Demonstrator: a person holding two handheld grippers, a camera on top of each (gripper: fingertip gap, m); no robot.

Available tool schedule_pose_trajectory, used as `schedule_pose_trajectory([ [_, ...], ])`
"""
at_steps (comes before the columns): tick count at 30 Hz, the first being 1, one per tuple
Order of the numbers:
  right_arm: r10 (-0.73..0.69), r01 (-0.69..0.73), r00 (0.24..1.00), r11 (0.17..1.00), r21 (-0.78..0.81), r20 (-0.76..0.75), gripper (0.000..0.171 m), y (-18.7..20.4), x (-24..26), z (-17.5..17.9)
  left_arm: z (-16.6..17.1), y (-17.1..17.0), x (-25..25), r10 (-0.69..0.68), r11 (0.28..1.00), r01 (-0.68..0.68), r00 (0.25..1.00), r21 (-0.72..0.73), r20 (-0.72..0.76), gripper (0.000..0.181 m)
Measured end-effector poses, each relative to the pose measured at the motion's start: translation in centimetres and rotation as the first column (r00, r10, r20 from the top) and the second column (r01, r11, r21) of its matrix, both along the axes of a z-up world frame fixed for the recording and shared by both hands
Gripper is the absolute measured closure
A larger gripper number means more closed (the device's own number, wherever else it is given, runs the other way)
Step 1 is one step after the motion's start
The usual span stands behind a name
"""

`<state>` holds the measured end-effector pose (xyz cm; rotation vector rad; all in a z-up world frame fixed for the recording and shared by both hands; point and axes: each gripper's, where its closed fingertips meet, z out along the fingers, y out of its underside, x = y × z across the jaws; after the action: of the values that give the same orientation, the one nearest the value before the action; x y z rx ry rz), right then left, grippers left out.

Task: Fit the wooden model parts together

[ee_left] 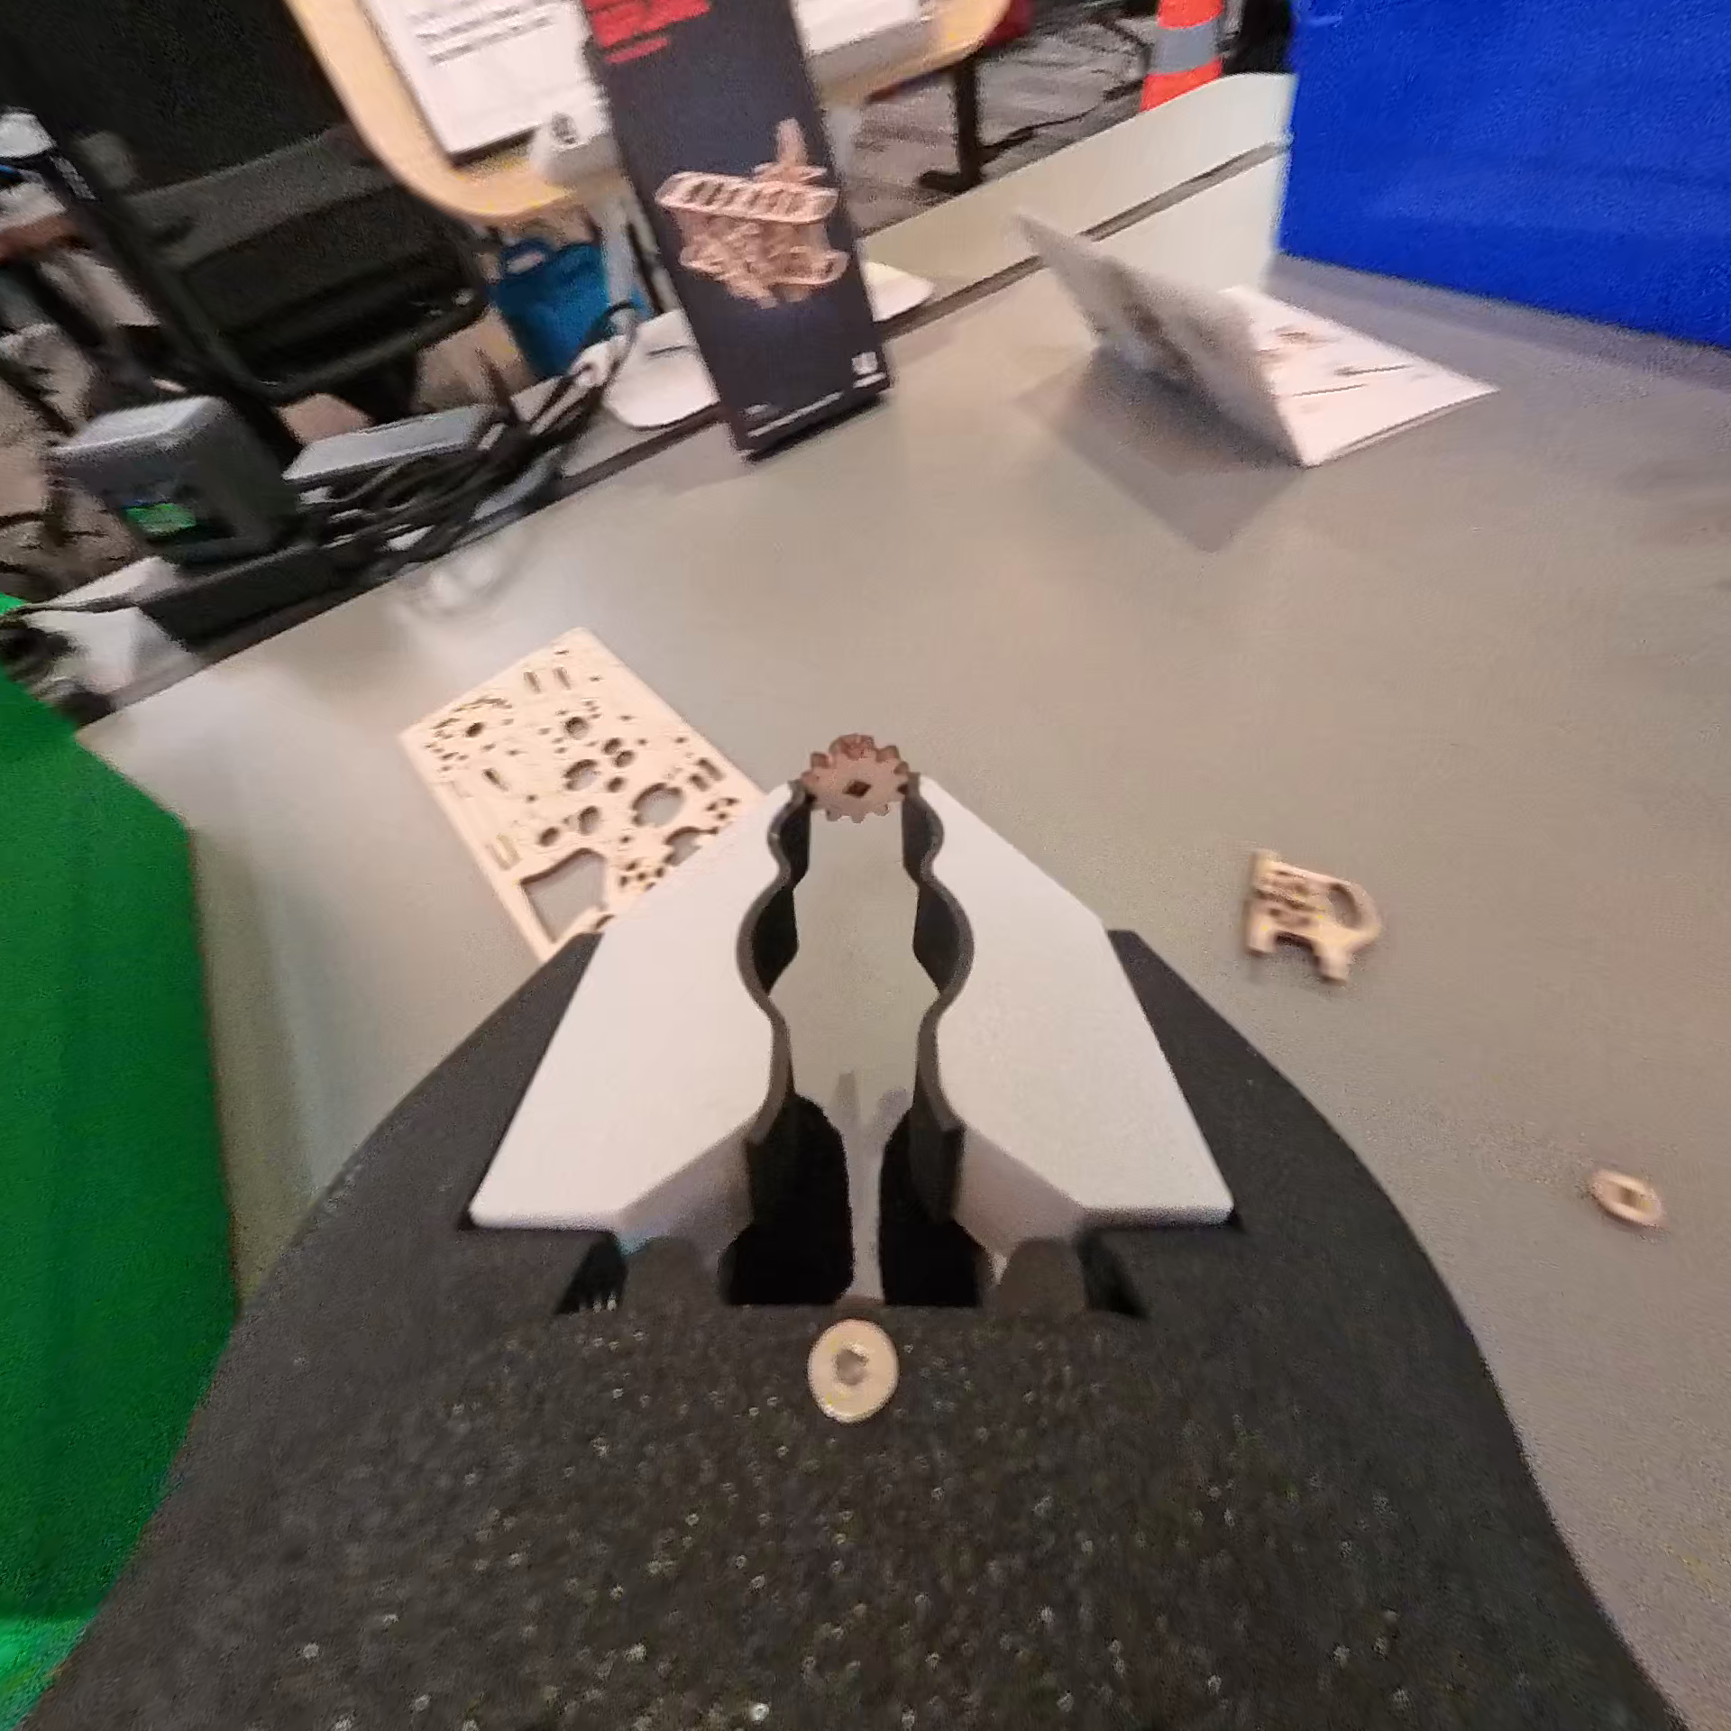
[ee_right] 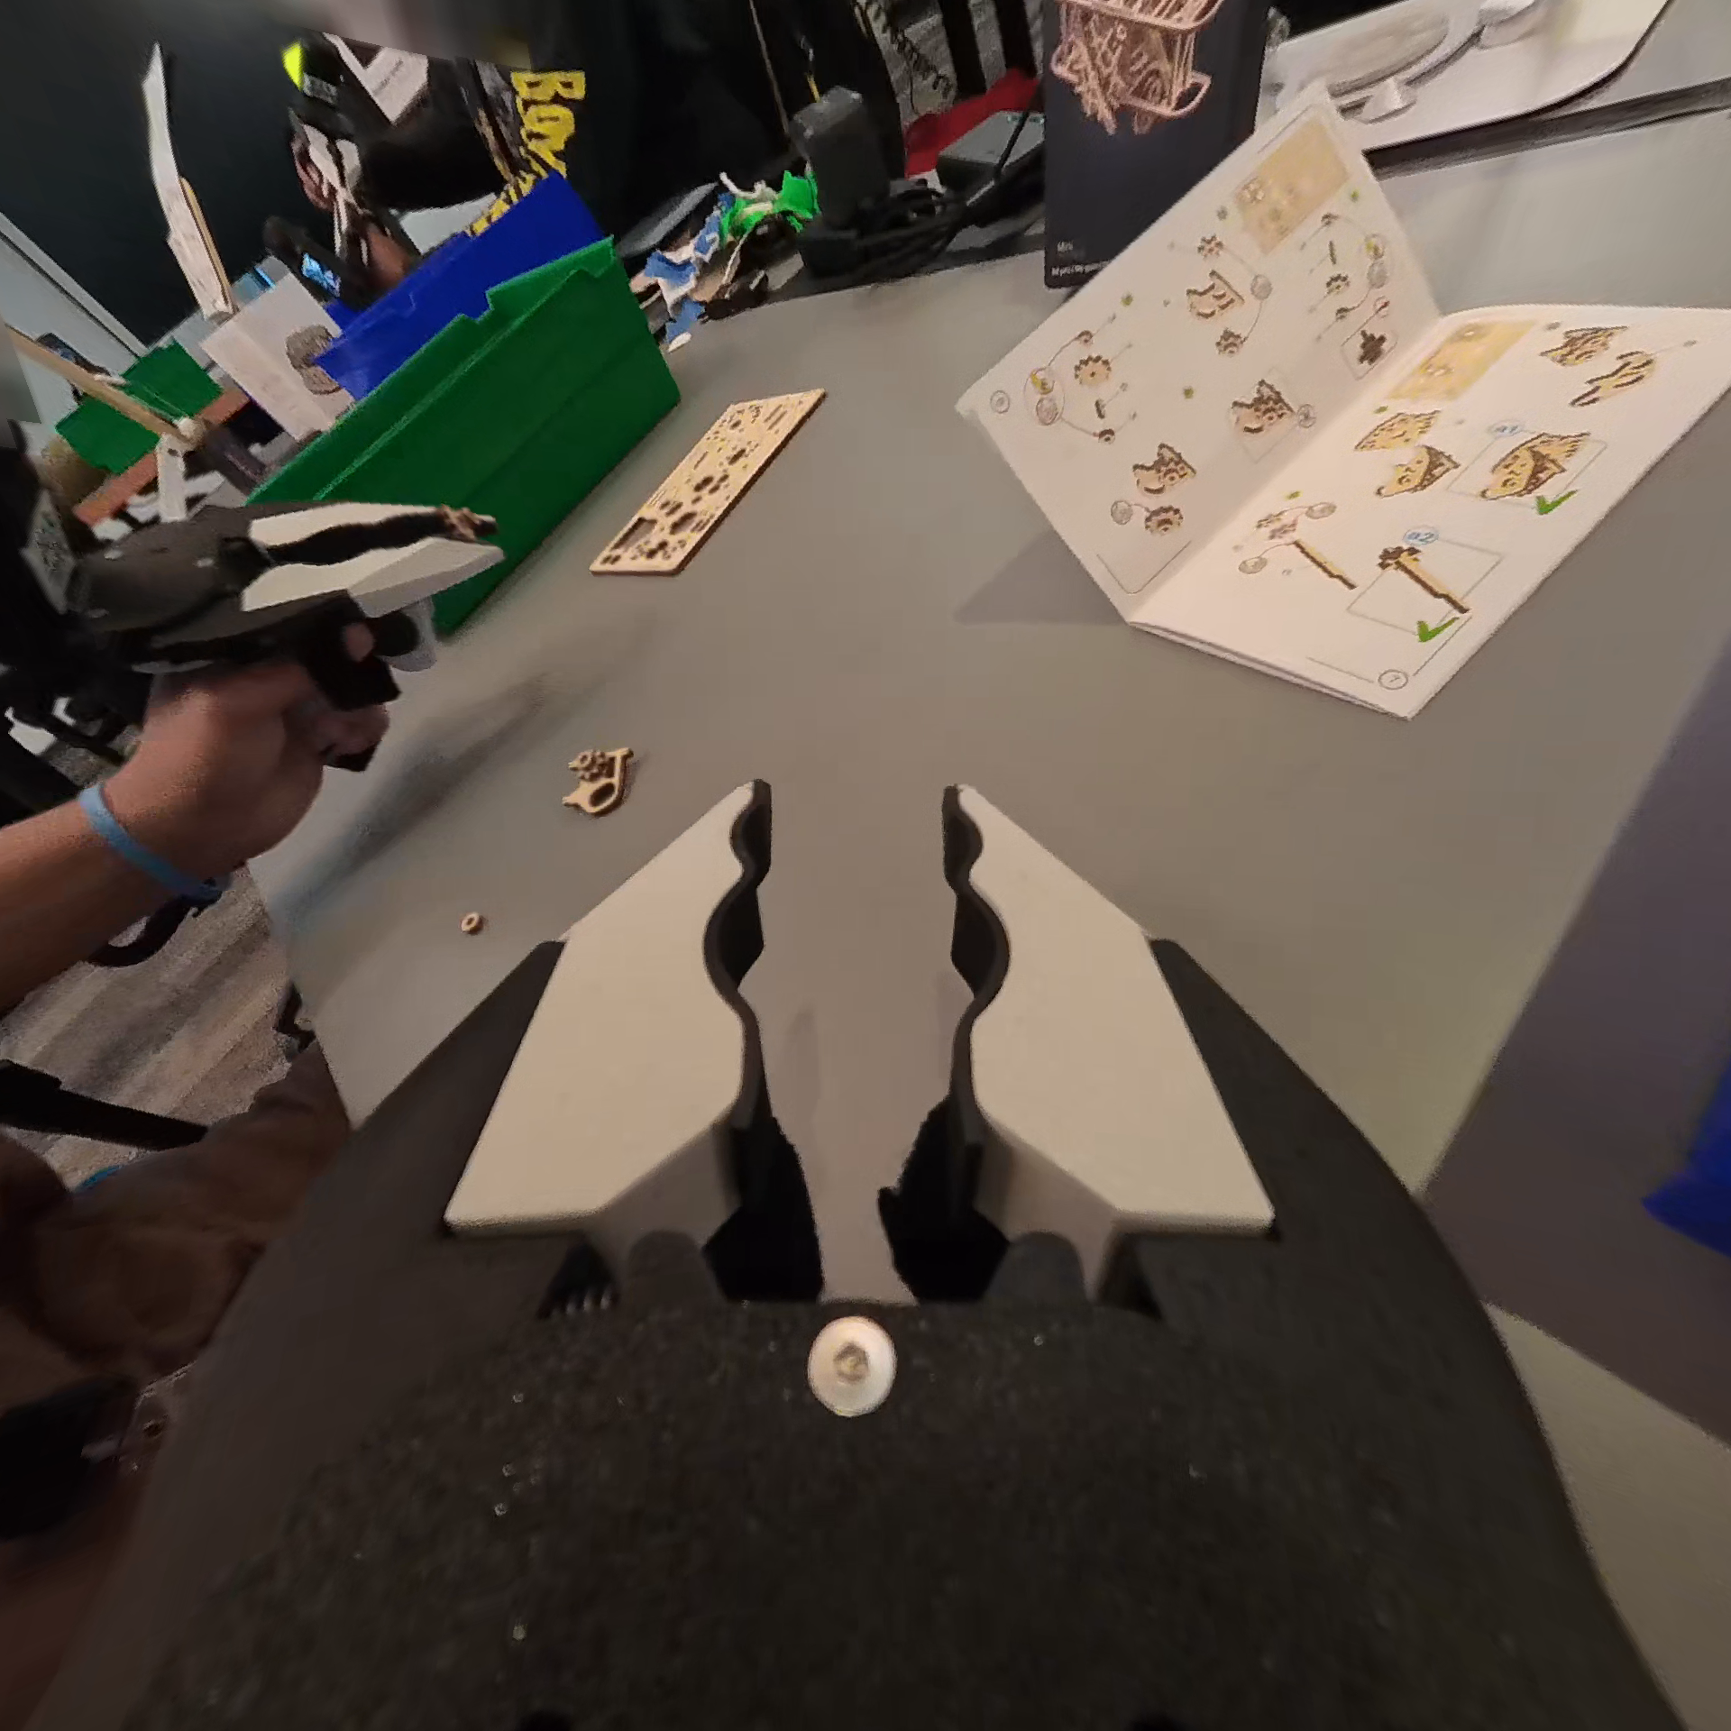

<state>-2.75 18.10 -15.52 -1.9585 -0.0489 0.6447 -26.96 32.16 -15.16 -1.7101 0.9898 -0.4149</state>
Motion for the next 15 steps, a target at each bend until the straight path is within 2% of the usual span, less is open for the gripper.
schedule_pose_trajectory([
  [6,0.046,-0.050,0.997,0.998,-0.050,-0.068,0.138,-0.2,-0.4,-1.4,-3.0,3.4,0.2,0.067,0.997,-0.064,0.991,0.030,-0.118,0.164],
  [15,0.057,-0.069,0.984,0.995,-0.071,-0.169,0.139,-0.2,-0.4,-1.7,-4.8,4.6,1.2,0.071,0.997,-0.063,0.964,0.040,-0.257,0.164],
])
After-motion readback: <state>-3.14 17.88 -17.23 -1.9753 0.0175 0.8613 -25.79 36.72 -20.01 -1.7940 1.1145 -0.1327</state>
